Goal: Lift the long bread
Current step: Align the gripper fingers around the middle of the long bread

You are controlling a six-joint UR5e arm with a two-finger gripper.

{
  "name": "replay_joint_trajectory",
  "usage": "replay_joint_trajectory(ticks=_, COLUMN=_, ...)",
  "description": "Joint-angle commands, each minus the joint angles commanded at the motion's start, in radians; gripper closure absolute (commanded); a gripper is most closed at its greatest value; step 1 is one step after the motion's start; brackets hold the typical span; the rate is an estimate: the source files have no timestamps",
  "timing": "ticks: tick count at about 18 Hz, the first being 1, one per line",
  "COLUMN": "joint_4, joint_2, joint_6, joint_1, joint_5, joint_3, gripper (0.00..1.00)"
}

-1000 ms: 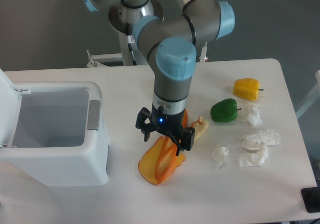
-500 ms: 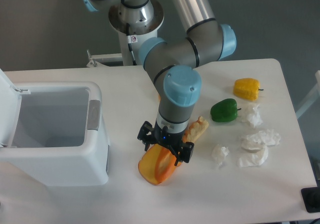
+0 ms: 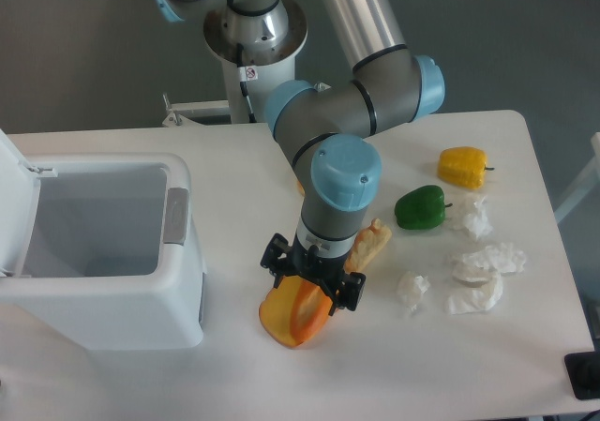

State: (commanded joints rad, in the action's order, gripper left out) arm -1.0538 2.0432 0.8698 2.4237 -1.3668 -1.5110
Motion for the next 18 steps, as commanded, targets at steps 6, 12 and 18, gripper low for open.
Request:
replay_joint_trajectory(ticks=6, joint_4=-0.002, joint_2=0.018, joint_6=0.003, joint_1=0.006, joint_5=0.0, joint_3=-0.008, gripper=0.0)
replay_joint_trajectory(ticks=12, joint_4=0.0, joint_2=0.025, joint_6=0.003, joint_1=0.003, joint_5=0.0, joint_3=-0.012, gripper=0.0)
replay_joint_trajectory(ticks=18, joint_4=0.002, joint_2=0.032, joint_6=0.0, joint_1=0.003, joint_5=0.0, joint_3=-0.011, gripper=0.0)
